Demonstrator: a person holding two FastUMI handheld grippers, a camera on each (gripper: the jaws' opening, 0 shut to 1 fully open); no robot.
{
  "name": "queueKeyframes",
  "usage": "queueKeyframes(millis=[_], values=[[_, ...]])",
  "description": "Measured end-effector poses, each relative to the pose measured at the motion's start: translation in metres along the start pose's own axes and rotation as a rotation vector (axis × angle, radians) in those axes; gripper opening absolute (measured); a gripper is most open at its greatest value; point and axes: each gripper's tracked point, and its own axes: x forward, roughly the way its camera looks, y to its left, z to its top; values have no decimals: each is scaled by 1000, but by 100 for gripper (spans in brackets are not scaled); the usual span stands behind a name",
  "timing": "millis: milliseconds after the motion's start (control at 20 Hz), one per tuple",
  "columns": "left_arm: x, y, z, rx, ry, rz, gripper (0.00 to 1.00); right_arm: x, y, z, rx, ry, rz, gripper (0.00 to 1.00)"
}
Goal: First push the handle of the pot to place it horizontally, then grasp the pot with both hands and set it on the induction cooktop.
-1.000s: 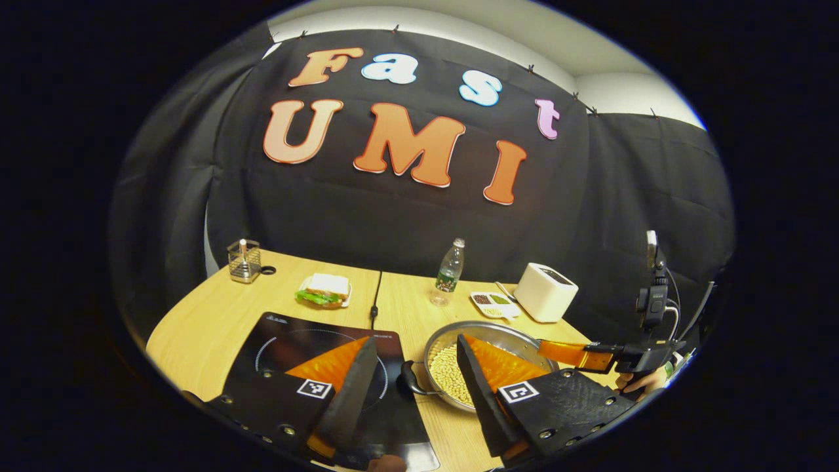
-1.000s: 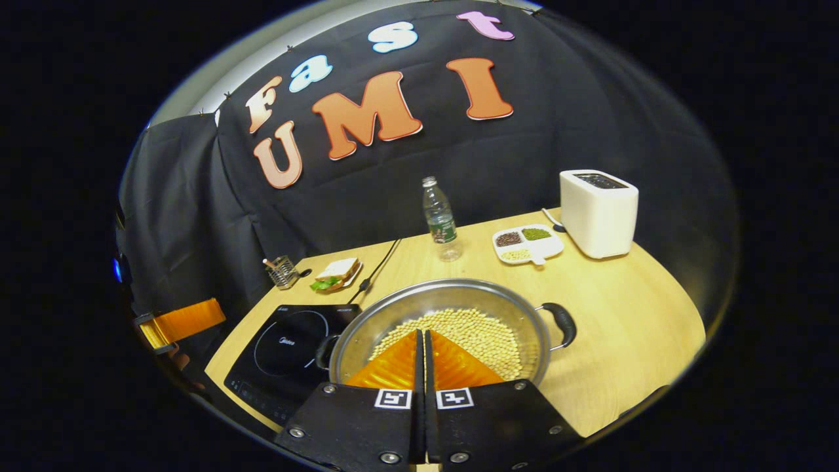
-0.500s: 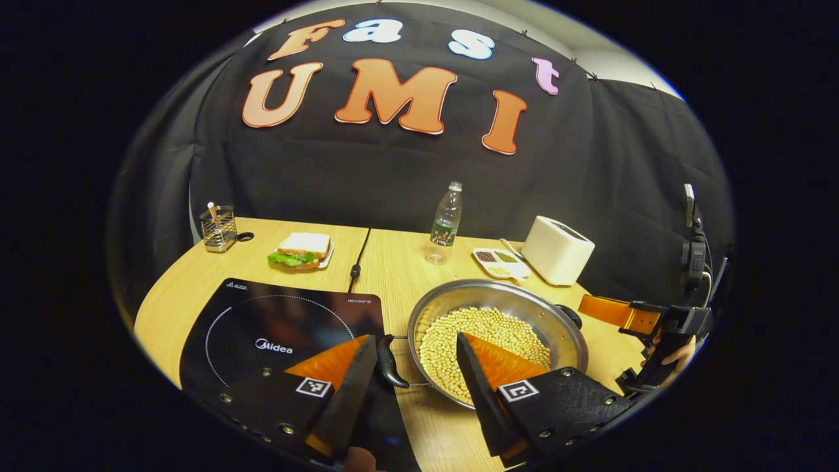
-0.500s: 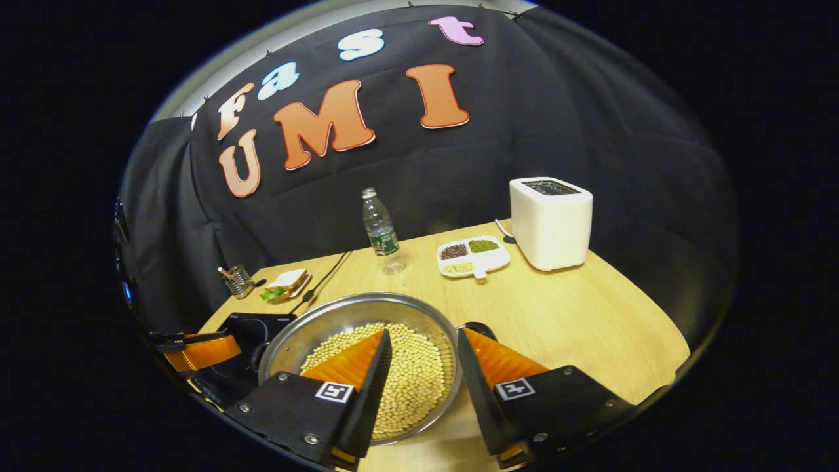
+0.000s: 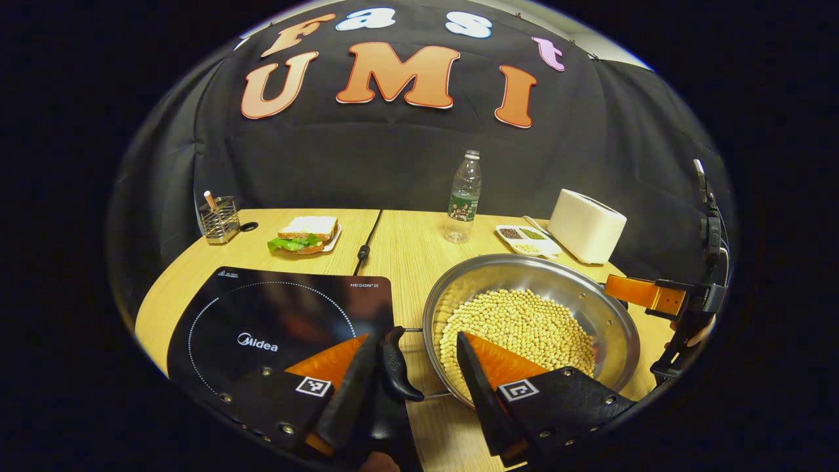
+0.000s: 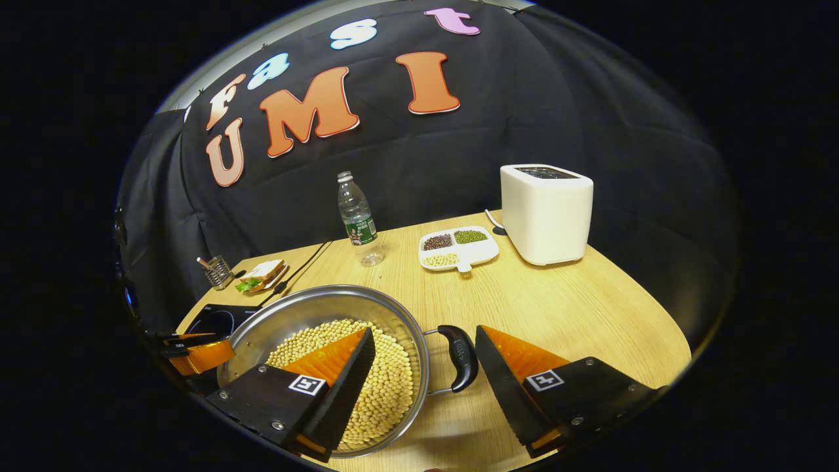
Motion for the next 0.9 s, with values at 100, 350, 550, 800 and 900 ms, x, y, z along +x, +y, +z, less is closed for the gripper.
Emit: queueKeyframes(millis=[100, 350, 550, 800, 900], values=[[4, 4, -3, -27, 17, 7, 77, 6, -2, -5, -8, 13, -9, 95], [9, 7, -7, -27, 32, 10, 78, 14, -1, -17, -2, 58, -8, 96], [10, 4, -6, -28, 36, 0, 78, 17, 3, -21, 10, 77, 5, 96], [12, -7, -12, -5, 47, -9, 75, 24, 3, -28, 21, 103, 1, 94], [12, -7, -13, 12, 50, 2, 84, 26, -3, -31, 20, 114, -24, 88]])
